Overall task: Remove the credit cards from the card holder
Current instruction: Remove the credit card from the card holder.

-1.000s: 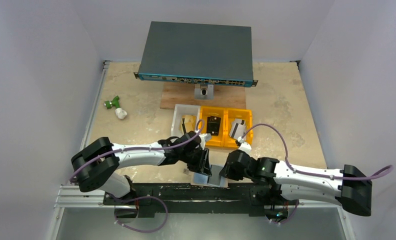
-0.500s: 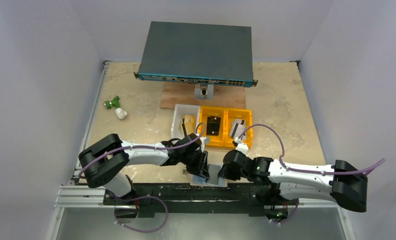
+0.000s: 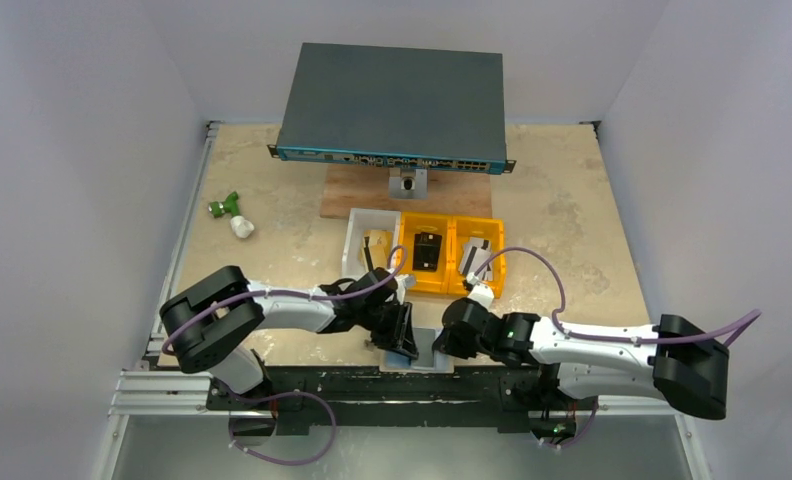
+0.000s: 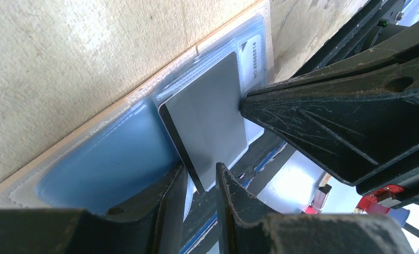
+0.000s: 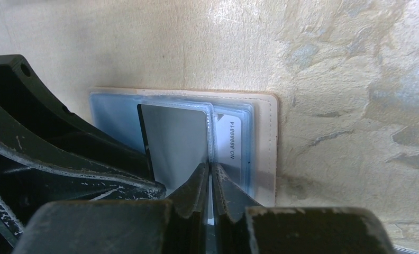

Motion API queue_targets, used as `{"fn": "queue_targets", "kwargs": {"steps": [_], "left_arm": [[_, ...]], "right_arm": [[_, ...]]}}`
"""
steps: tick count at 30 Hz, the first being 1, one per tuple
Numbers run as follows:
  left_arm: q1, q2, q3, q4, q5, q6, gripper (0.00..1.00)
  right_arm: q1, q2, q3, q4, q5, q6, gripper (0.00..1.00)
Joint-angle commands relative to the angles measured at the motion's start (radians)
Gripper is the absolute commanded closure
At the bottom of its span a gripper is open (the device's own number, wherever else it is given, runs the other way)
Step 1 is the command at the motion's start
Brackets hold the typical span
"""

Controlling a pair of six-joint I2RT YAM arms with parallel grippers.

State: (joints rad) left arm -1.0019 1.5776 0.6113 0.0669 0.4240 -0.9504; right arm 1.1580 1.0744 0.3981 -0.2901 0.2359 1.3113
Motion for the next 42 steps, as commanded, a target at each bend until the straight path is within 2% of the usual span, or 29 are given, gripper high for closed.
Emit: {"fn": "queue_targets", "kwargs": {"steps": [1, 12, 26, 34, 42], "left_arm": [[0.016, -0.046, -0.039, 0.051, 0.006, -0.002, 0.74], [0.058, -0.071, -0.128, 0.204, 0.090, -0.104, 0.74], [0.100, -0.034, -0.234, 0.413, 0.148, -0.205, 0.86], [0.103, -0.021, -0.242, 0.438, 0.155, -0.214, 0.99], [0.129, -0.034, -0.264, 0.421, 0.158, -0.201, 1.00]], "right_arm": [[0.002, 0.031, -0.034, -0.035, 0.026, 0.035, 0.97], [0.002, 0.025, -0.062, -0.050, 0.037, 0.064, 1.00], [0.002, 0.059, -0.067, -0.033, 0.034, 0.072, 1.00], [0.002, 0.062, -0.067, -0.036, 0.034, 0.075, 1.00], [0.002, 0.037, -0.085, -0.066, 0.037, 0.106, 1.00]]}}
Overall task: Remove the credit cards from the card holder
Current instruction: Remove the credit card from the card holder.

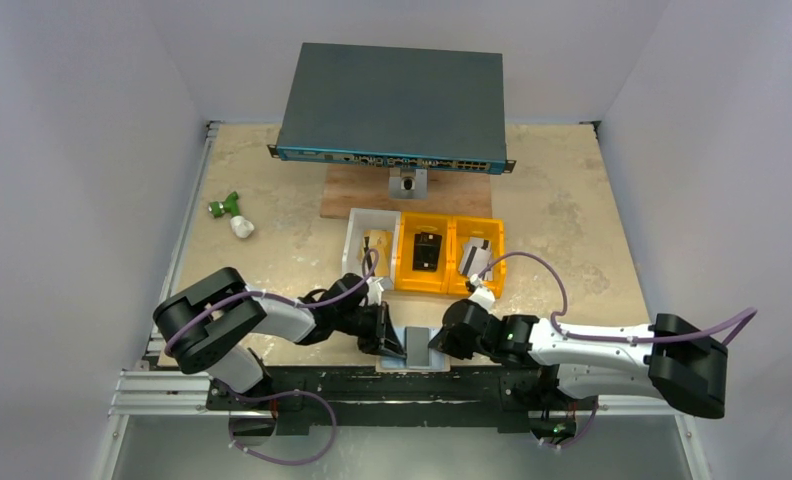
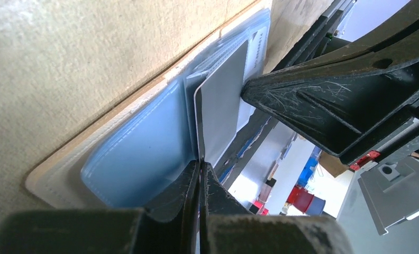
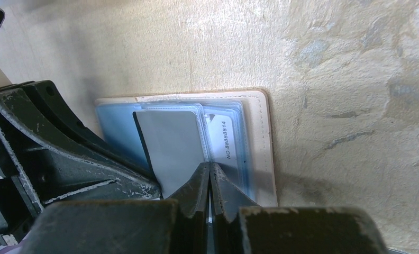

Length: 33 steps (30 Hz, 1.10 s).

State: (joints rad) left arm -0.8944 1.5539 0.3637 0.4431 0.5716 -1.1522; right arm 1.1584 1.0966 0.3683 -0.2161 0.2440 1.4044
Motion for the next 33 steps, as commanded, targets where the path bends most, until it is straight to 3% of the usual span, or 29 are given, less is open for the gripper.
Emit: {"fn": "queue_targets", "kwargs": {"steps": [1, 33], "left_arm": [[0.028, -0.013, -0.019, 0.036, 0.011, 0.006, 1.00], [0.088, -0.185, -0.004, -0.308, -0.067, 0.201, 1.00]], "right_arm": [[0.001, 0.007, -0.057, -0.145, 0.029, 0.018, 1.00], [0.001, 0.007, -0.068, -0.127, 0.006, 0.012, 1.00]]}}
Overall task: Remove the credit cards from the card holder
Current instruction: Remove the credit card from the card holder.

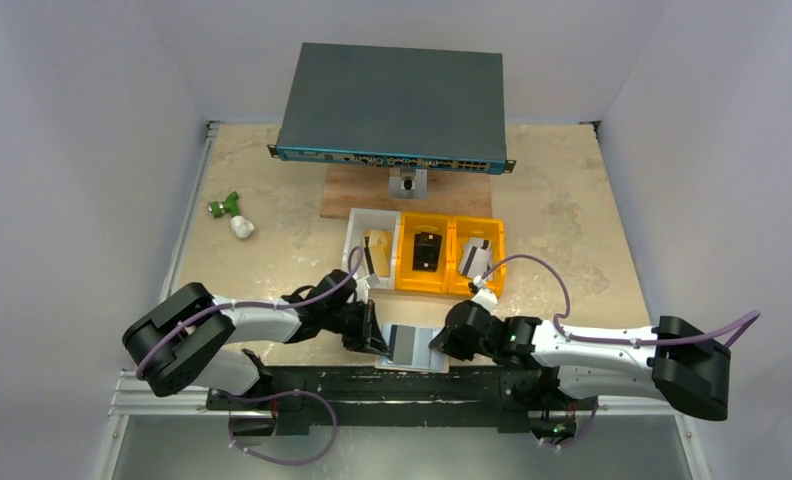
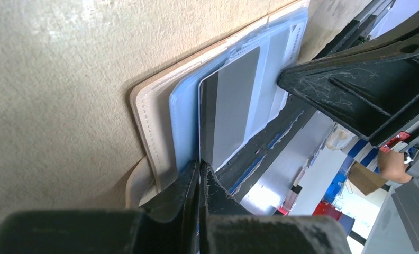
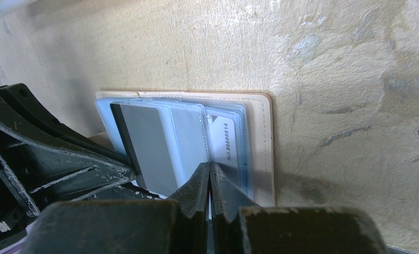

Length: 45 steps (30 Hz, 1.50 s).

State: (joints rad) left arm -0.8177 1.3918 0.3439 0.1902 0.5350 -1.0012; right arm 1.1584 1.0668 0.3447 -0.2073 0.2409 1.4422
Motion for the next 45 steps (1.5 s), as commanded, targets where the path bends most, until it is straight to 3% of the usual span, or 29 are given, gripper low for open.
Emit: {"fn": "queue_targets", "kwargs": {"steps": [1, 12, 22, 24, 29, 34, 40, 45], "left_arm": [[0.011, -0.024, 0.017, -0.062, -0.033, 0.053, 1.00], [0.021, -0.099, 0.020, -0.135, -0.057, 0.077, 1.00], [0.024, -0.238, 0.048, -0.370, -0.127, 0.140, 1.00], [0.025, -0.265, 0.049, -0.383, -0.128, 0.143, 1.00], [0.028, -0.311, 0.067, -0.413, -0.112, 0.139, 1.00], [0.051, -0.375, 0.077, -0.429, -0.082, 0.124, 1.00], [0.092, -0.460, 0.087, -0.434, -0.037, 0.110, 1.00], [0.133, -0.514, 0.076, -0.387, 0.035, 0.066, 1.00]], "right_arm": [[0.001, 0.039, -0.044, -0.135, 0.009, -0.026, 1.00], [0.001, 0.052, -0.036, -0.120, 0.006, -0.041, 1.00], [0.001, 0.024, 0.030, -0.139, 0.017, -0.080, 1.00], [0.001, 0.015, 0.062, -0.151, 0.028, -0.093, 0.94], [0.001, -0.034, 0.150, -0.136, 0.043, -0.155, 0.66], [0.000, -0.055, 0.228, -0.077, 0.041, -0.213, 0.48], [0.001, -0.039, 0.195, 0.095, -0.009, -0.244, 0.32], [-0.002, -0.073, 0.092, 0.341, -0.063, -0.218, 0.17]]}}
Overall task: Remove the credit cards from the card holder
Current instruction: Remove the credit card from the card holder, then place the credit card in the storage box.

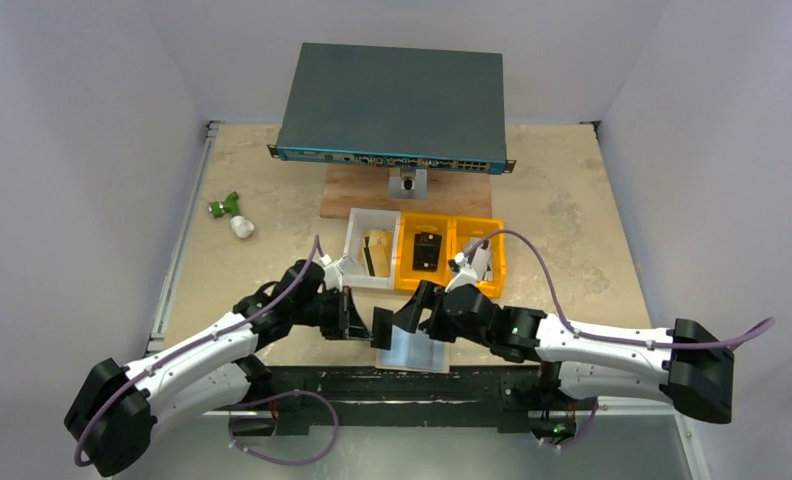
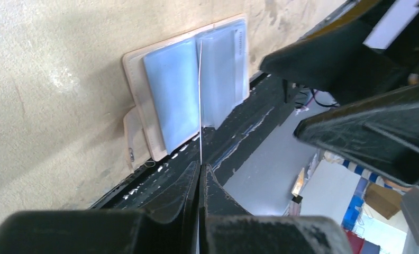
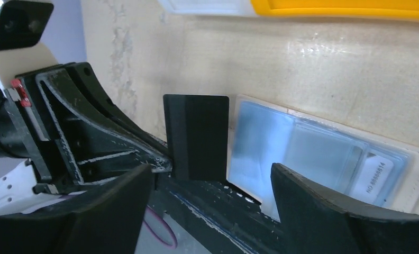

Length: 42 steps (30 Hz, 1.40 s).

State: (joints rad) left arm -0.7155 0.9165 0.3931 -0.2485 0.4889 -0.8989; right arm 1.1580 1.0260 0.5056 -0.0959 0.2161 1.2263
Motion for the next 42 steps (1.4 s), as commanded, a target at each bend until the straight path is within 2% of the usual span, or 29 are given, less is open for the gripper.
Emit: {"fn": "queue_targets", "kwargs": {"steps": [1, 4, 9, 13, 18, 25, 27, 29, 30, 31, 33, 37, 39, 42], "left_arm": [[0.041, -0.048, 0.018, 0.075, 0.100, -0.055, 1.00], [0.071, -0.076, -0.005, 0.145, 0.162, -0.113, 1.00], [0.108, -0.094, -0.020, 0.231, 0.230, -0.189, 1.00], [0.116, -0.071, -0.033, 0.354, 0.275, -0.253, 1.00], [0.126, -0.049, -0.054, 0.463, 0.309, -0.317, 1.00], [0.141, -0.010, -0.043, 0.492, 0.359, -0.315, 1.00], [0.144, 0.009, -0.039, 0.510, 0.375, -0.313, 1.00], [0.145, 0.025, -0.035, 0.515, 0.387, -0.308, 1.00], [0.146, 0.030, -0.032, 0.508, 0.389, -0.297, 1.00], [0.146, 0.033, -0.027, 0.494, 0.391, -0.283, 1.00], [0.145, 0.036, -0.017, 0.454, 0.385, -0.253, 0.87], [0.146, 0.028, 0.009, 0.326, 0.343, -0.177, 0.56], [0.145, 0.010, 0.021, 0.259, 0.304, -0.142, 0.50], [0.145, -0.010, 0.043, 0.126, 0.247, -0.095, 0.48]], "right_arm": [[-0.005, -0.047, -0.093, 0.279, -0.043, 0.006, 0.15], [-0.014, -0.086, -0.145, 0.383, -0.042, 0.028, 0.11], [-0.026, -0.116, -0.170, 0.457, -0.040, 0.038, 0.11], [-0.041, -0.110, -0.205, 0.585, -0.073, 0.069, 0.19], [-0.046, -0.087, -0.216, 0.640, -0.086, 0.098, 0.30], [-0.056, -0.077, -0.225, 0.676, -0.089, 0.124, 0.58], [-0.058, -0.066, -0.217, 0.673, -0.094, 0.123, 0.74], [-0.059, -0.062, -0.203, 0.644, -0.092, 0.121, 0.95], [-0.059, -0.061, -0.190, 0.617, -0.083, 0.117, 1.00], [-0.059, -0.062, -0.181, 0.589, -0.076, 0.111, 1.00], [-0.060, -0.067, -0.165, 0.543, -0.060, 0.098, 1.00], [-0.070, -0.094, -0.114, 0.378, -0.006, 0.057, 1.00], [-0.083, -0.109, -0.079, 0.293, 0.024, 0.021, 1.00], [-0.131, -0.114, -0.018, 0.148, 0.064, -0.023, 1.00]]}}
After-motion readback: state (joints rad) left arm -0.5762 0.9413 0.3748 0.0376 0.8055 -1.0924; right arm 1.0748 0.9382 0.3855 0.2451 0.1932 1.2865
